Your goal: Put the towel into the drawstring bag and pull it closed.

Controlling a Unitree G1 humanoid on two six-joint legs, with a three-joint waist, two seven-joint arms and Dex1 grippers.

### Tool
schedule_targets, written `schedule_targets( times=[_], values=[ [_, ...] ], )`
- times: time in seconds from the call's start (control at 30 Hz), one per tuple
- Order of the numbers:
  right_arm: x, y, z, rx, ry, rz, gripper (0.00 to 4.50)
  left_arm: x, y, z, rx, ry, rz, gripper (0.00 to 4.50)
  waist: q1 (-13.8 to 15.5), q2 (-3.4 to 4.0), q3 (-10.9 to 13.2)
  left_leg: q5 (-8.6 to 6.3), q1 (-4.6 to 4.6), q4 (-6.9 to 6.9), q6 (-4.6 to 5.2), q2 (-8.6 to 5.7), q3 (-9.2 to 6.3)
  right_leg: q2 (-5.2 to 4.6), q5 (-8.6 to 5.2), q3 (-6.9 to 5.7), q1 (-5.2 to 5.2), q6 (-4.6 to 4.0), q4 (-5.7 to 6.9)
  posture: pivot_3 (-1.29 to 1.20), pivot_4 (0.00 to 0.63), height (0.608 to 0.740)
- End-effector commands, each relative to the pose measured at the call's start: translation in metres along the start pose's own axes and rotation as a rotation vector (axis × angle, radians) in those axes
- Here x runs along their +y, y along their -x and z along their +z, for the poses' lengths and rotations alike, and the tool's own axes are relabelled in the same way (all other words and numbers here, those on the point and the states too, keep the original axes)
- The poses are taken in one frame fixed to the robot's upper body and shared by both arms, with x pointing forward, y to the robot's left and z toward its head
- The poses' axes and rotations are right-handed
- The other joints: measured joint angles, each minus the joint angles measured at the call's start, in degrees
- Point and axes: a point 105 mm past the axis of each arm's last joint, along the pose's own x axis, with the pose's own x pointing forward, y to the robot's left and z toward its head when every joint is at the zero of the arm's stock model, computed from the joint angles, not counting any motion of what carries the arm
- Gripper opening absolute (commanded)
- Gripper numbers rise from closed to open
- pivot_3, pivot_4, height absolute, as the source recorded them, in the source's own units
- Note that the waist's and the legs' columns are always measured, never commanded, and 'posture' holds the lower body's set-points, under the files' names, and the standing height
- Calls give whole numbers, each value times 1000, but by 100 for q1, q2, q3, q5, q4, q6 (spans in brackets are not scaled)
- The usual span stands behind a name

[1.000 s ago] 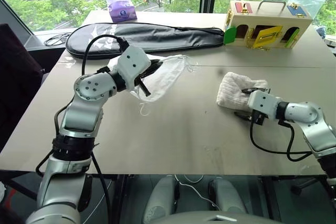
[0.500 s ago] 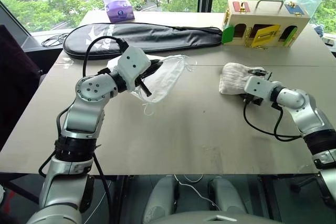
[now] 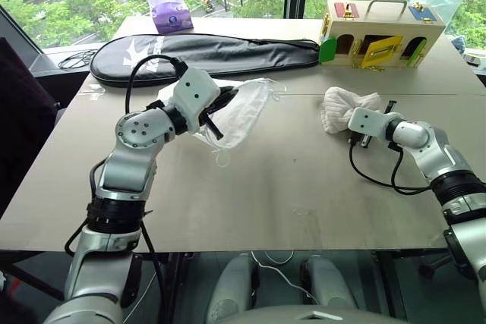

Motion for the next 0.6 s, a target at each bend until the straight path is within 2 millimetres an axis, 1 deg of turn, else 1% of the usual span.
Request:
schedule_targets(
  times=[0.03, 0.1, 0.23, 0.3, 0.33, 0.37, 0.4, 0.5, 0.6],
  values=[
    [-36, 15, 44, -245, -21, -161, 42, 10, 2, 15, -52, -9, 28, 0, -7, 3, 6, 0, -1, -1, 0, 0, 0, 0, 0, 0, -2, 0, 1, 0, 150, 740],
    [-42, 27, 75, -394, -49, -206, 42, 11, 2, 15, -51, -11, 24, 0, -19, 5, 8, 0, -2, -5, 0, 1, 0, 1, 0, 0, -4, 0, 2, 0, 150, 740],
    [-35, 48, 131, -610, -87, -243, 42, 15, 1, 13, -53, 7, 19, 0, -24, 5, 8, 0, -4, -14, -1, 5, -1, 3, 0, 0, -15, 1, 7, 0, 150, 740],
    [-28, 54, 155, -682, -101, -247, 42, 19, -2, 17, -83, 67, 33, 0, -9, 5, 9, -1, -6, -16, 0, 6, -3, 3, 0, -2, -20, 1, 10, 0, 150, 740],
    [-25, 56, 163, -705, -116, -252, 42, 20, -4, 20, -105, 109, 40, 0, -2, 5, 9, -1, -8, -16, 1, 6, -3, 3, 0, -2, -22, 1, 12, 0, 150, 740],
    [-21, 57, 173, -725, -150, -256, 42, 21, -6, 24, -139, 178, 51, 0, 7, 5, 9, -6, -8, -14, 8, 5, -2, 2, 0, -1, -21, 1, 12, 0, 150, 740],
    [-15, 56, 179, -729, -178, -253, 42, 22, -8, 27, -161, 227, 55, 0, 14, 5, 9, -9, -10, -9, 15, 4, -2, 2, 0, -2, -21, 1, 14, 0, 150, 740],
    [-2, 49, 188, -709, -279, -242, 42, 21, -10, 31, -192, 317, 49, 0, 11, 4, 8, -10, -12, 3, 16, 1, -4, 0, 0, -2, -19, 2, 19, 0, 150, 740],
    [20, 42, 194, -683, -316, -182, 42, 18, -11, 38, -210, 351, 25, 0, 9, 5, 9, -7, -10, 7, 10, -1, -4, 2, 0, -2, -23, 1, 39, 0, 150, 740]
  ],
)
